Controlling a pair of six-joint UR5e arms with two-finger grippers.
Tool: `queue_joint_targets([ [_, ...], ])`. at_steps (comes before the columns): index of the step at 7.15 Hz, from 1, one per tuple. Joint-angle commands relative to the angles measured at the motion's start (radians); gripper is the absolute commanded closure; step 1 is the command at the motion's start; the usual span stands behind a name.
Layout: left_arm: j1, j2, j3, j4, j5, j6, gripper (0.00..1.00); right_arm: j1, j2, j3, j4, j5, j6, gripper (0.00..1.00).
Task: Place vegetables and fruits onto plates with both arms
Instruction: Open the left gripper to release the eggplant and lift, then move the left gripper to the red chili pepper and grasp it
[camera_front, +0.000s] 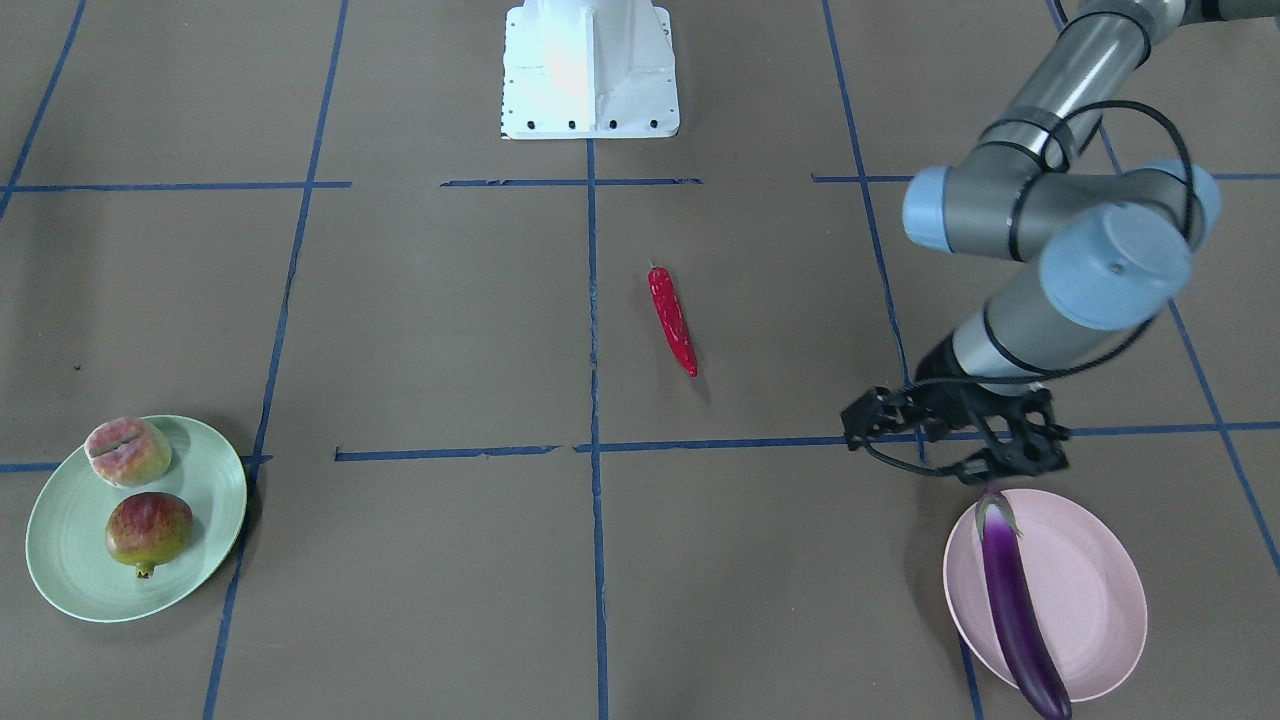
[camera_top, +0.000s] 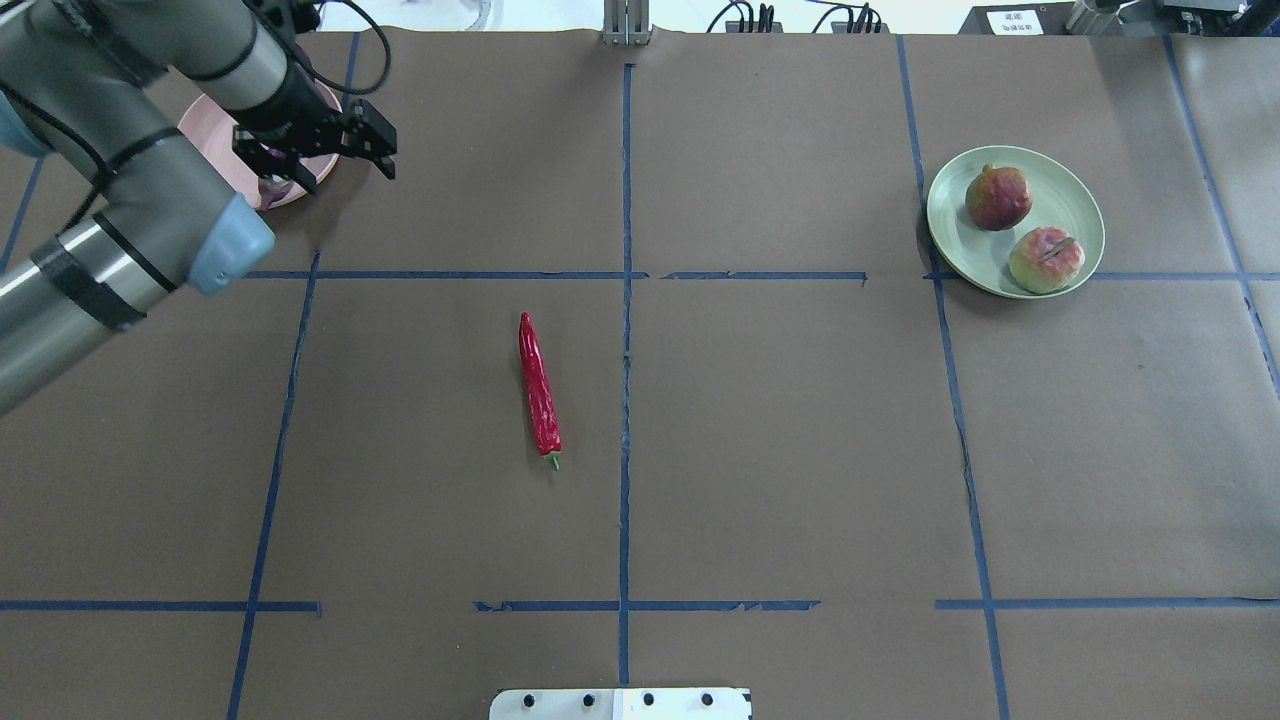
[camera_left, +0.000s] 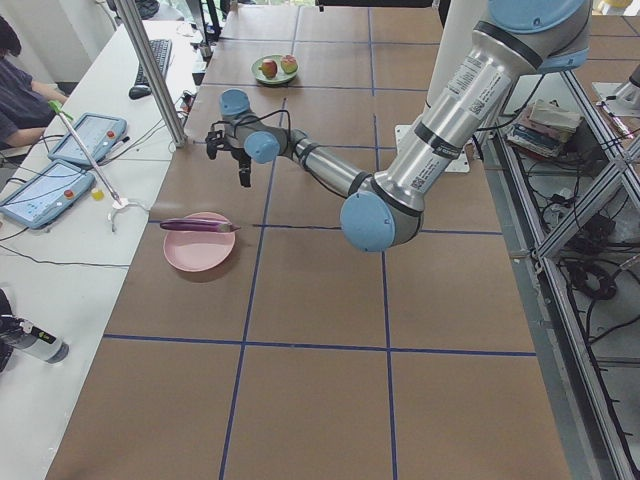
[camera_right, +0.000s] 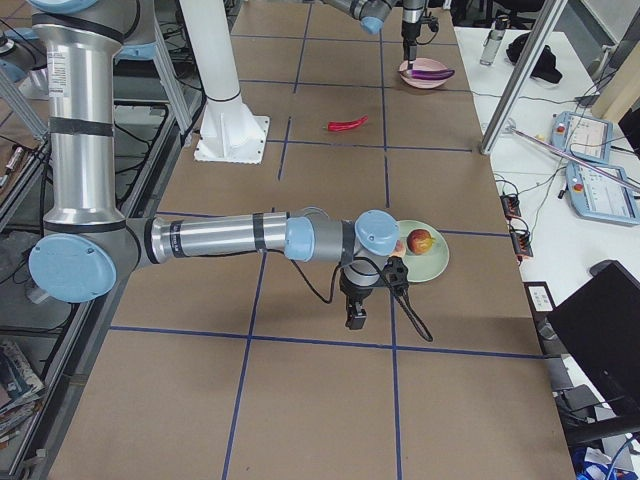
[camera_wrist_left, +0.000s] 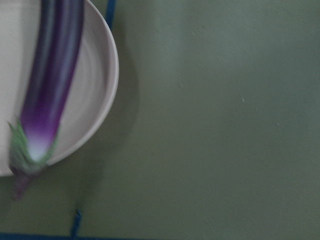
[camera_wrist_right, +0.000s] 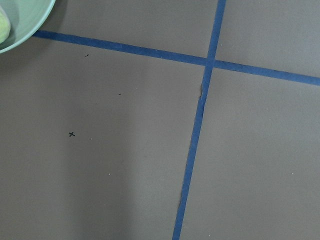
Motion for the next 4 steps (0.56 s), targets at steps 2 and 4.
queue_joint_targets([
  [2,0.343,-0.072,-0.121,0.177,0.254,-0.295,0.0,0.0,0.0,-0.005,0.0,-0.001,0.0,0.0],
  [4,0.458,-0.07,-0.115,0.177,0.354,-0.333,0.01,0.0,0.0,-0.008,0.0,-0.001,-0.002,0.0],
])
